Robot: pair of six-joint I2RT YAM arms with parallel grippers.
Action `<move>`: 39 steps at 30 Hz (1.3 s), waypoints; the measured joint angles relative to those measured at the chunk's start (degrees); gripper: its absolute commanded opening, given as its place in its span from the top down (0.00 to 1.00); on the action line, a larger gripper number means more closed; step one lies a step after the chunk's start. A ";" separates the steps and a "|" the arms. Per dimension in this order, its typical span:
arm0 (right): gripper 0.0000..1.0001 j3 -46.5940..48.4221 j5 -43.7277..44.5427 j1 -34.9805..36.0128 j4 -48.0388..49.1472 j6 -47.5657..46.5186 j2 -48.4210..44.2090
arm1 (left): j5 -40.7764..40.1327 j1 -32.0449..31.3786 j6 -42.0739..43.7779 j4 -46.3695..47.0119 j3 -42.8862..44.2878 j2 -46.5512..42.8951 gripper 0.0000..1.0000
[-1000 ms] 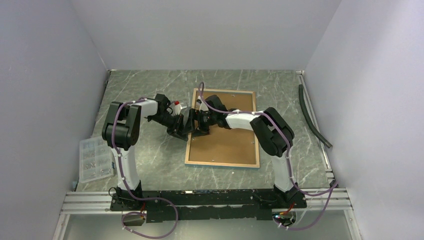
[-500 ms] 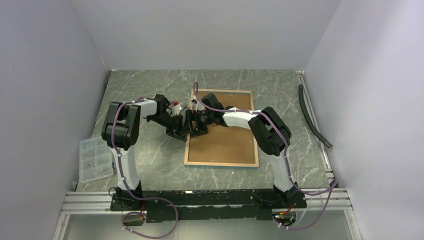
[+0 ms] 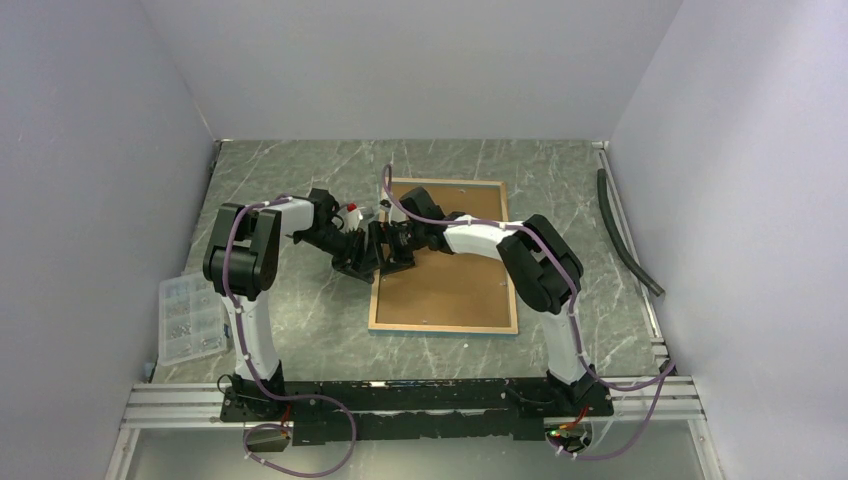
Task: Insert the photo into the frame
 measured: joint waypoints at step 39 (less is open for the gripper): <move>0.18 -2.60 0.02 0.79 0.72 -4.57 -1.77 | 0.04 0.04 -0.02 -0.07 0.00 0.00 0.88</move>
